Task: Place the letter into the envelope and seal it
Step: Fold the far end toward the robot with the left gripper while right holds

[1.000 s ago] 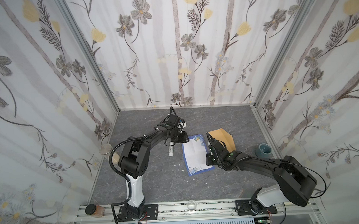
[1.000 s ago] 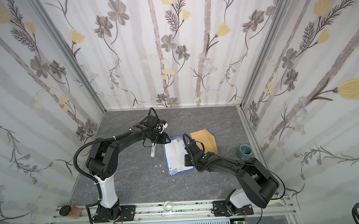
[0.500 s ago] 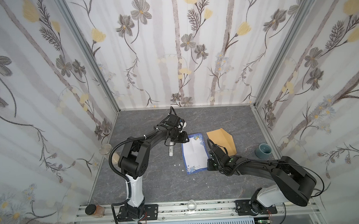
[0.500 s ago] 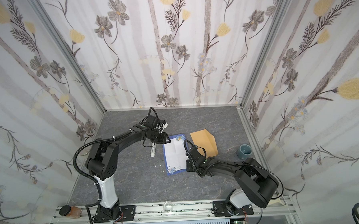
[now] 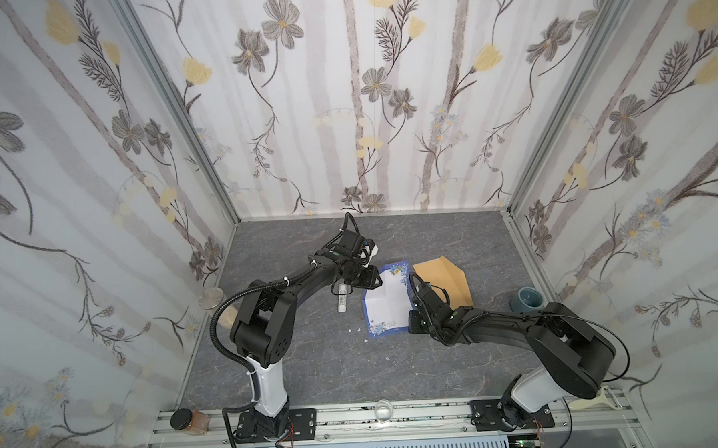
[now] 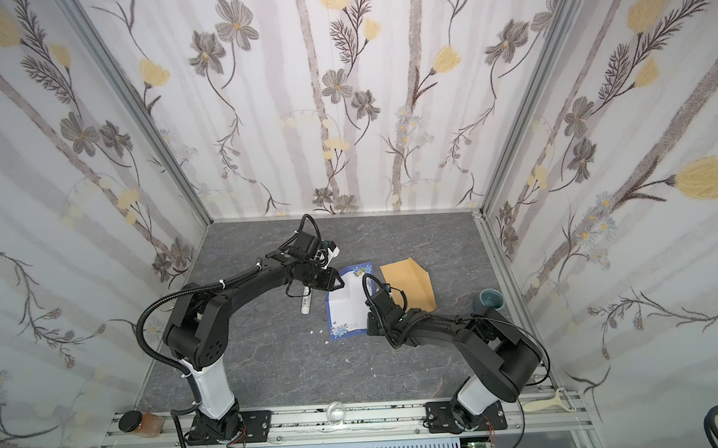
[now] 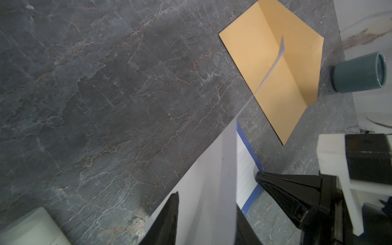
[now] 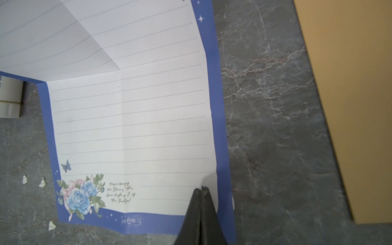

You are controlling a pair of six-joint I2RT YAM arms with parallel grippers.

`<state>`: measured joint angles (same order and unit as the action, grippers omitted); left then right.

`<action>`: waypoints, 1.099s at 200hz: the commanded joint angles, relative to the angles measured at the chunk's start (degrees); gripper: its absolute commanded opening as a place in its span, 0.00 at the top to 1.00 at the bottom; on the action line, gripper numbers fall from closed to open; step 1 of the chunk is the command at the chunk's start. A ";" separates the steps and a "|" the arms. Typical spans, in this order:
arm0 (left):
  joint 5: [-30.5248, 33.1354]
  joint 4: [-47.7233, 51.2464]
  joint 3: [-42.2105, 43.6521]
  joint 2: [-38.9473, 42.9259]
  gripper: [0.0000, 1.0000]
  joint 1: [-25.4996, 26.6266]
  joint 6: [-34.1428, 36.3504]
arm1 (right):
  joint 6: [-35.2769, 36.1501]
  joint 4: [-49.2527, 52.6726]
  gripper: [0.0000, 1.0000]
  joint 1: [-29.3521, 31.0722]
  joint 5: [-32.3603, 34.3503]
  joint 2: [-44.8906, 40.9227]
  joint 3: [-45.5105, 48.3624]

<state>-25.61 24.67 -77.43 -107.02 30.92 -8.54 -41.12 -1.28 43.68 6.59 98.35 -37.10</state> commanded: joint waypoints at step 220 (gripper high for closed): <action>13.62 -3.81 11.54 8.31 0.65 6.50 -1.99 | -2.18 -6.91 0.97 -1.40 -2.60 -2.65 0.93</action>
<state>-13.69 22.72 -66.61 -99.66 36.99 -9.58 -41.98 -5.30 42.30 4.38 96.84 -36.60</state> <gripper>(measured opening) 0.345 0.050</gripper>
